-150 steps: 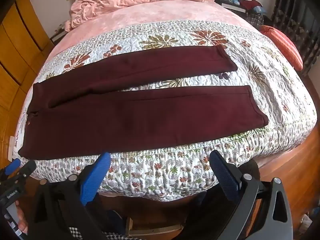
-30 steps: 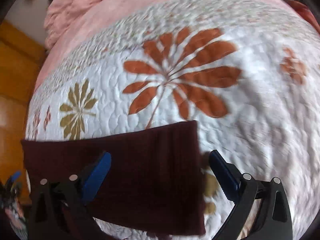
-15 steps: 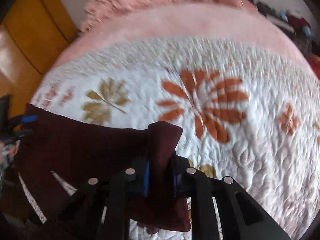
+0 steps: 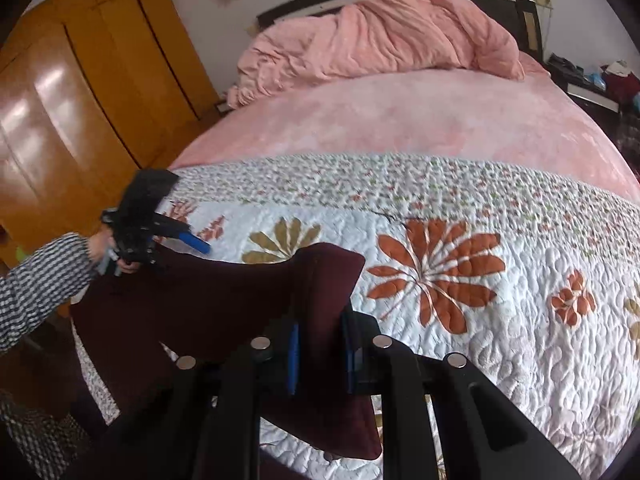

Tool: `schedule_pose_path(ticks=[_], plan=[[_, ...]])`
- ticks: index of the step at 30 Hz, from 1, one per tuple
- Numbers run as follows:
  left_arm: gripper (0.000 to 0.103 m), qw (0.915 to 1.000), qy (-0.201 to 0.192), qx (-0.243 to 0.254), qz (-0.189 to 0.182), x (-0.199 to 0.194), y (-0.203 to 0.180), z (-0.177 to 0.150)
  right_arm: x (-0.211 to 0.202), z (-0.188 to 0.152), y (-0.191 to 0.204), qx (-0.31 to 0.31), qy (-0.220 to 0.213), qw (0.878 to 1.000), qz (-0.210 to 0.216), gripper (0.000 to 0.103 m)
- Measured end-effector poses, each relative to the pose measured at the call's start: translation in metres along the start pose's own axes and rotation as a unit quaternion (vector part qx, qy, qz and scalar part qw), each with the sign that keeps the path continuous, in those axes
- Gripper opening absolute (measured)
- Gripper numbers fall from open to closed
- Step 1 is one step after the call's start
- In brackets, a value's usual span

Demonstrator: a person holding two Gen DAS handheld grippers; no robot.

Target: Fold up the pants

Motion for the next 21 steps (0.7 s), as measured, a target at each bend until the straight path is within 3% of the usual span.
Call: schedule_pose_path(ticks=[5, 7, 9, 10, 11, 13, 16, 18, 19, 20, 21], plan=[[0.099, 0.9970, 0.061, -0.013, -0.044, 0.024, -0.009, -0.003, -0.012, 0.004, 0.007, -0.007, -0.018, 1.000, 0.015, 0.017], [0.097, 0.9976, 0.058, -0.008, -0.037, 0.028, -0.012, -0.007, -0.014, 0.004, 0.007, -0.006, -0.018, 1.000, 0.014, 0.017], [0.069, 0.9984, 0.050, -0.012, -0.026, 0.026, -0.010, -0.013, -0.013, 0.004, 0.005, -0.003, -0.016, 1.000, 0.008, 0.017], [0.041, 0.9981, 0.056, -0.016, -0.019, 0.025, -0.008, -0.019, -0.011, 0.003, 0.004, -0.001, -0.014, 1.000, 0.003, 0.017], [0.022, 0.9980, 0.060, -0.020, -0.011, 0.024, -0.004, -0.024, -0.010, 0.002, 0.002, 0.005, -0.012, 1.000, 0.001, 0.017], [0.013, 0.9986, 0.046, -0.015, 0.023, 0.015, -0.004, -0.032, -0.005, -0.001, 0.000, 0.013, -0.008, 1.000, -0.003, 0.017], [0.009, 0.9948, -0.023, -0.012, 0.099, -0.017, -0.015, -0.035, 0.003, -0.007, 0.000, 0.016, -0.007, 0.999, -0.042, 0.017], [0.009, 0.9802, -0.074, -0.008, 0.183, -0.037, -0.036, -0.042, 0.002, -0.011, 0.002, 0.015, -0.017, 0.998, -0.057, 0.017], [0.010, 0.9674, -0.095, 0.004, 0.235, -0.043, -0.050, -0.047, 0.001, -0.016, 0.004, 0.010, -0.026, 0.997, -0.075, 0.018], [0.010, 0.9461, -0.116, 0.020, 0.302, -0.046, -0.071, -0.057, 0.002, -0.021, 0.007, 0.004, -0.029, 0.996, -0.087, 0.019], [0.010, 0.9322, -0.123, 0.028, 0.339, -0.047, -0.083, -0.065, 0.003, -0.028, 0.009, -0.001, -0.031, 0.995, -0.096, 0.019]])
Point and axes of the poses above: each gripper's, at about its wrist camera, not at the fingertips, and x roughly the way its jaws point, y to its left, z to its top, the point moved 8 cm from there along x, roughly the way its jaws point, and after that the axes turned 7 degrees about y, right-handed, at the moved point
